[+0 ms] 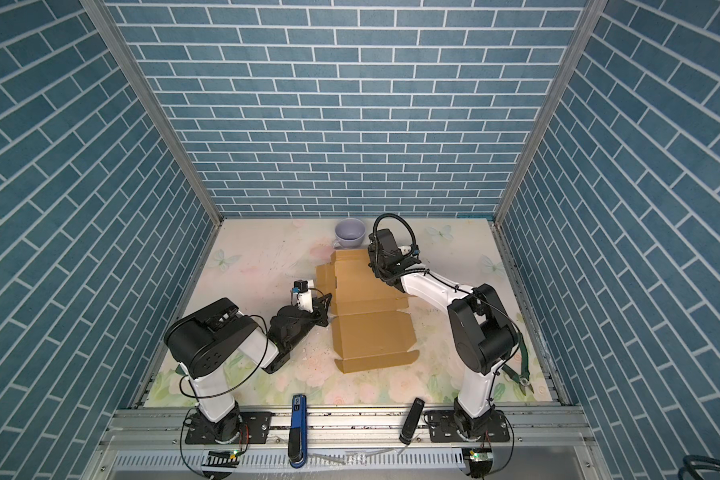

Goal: Fold the paper box

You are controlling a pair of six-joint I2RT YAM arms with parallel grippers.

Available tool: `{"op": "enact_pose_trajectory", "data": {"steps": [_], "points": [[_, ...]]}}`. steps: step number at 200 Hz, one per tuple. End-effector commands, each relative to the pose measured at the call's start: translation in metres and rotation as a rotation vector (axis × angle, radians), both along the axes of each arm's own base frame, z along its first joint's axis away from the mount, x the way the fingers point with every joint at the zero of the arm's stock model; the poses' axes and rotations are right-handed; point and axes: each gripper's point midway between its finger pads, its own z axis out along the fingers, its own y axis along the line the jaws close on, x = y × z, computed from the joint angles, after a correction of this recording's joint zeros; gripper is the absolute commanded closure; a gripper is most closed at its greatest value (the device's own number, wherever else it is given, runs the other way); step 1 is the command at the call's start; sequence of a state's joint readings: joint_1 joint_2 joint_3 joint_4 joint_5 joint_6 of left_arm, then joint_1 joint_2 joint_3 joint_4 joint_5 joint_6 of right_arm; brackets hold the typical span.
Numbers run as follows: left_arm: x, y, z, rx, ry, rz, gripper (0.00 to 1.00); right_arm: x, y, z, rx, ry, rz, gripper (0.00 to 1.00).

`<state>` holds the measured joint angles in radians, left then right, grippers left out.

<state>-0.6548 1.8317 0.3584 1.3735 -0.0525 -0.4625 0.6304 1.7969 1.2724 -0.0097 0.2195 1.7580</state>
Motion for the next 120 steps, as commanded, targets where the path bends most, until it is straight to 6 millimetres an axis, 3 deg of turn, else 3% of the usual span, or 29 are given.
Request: {"op": "enact_pose_trajectory", "data": {"steps": [1, 43, 120], "points": [[0.007, -0.004, 0.013, -0.021, -0.044, 0.016, 1.00, -0.011, -0.007, 0.003, 0.017, 0.005, -0.028, 0.63], [0.011, -0.002, 0.013, -0.023, -0.045, 0.037, 1.00, -0.017, -0.009, 0.006, 0.018, 0.000, -0.025, 0.63], [0.011, -0.003, 0.020, -0.036, -0.057, 0.038, 1.00, -0.029, -0.009, -0.012, 0.030, 0.012, -0.026, 0.64]]}}
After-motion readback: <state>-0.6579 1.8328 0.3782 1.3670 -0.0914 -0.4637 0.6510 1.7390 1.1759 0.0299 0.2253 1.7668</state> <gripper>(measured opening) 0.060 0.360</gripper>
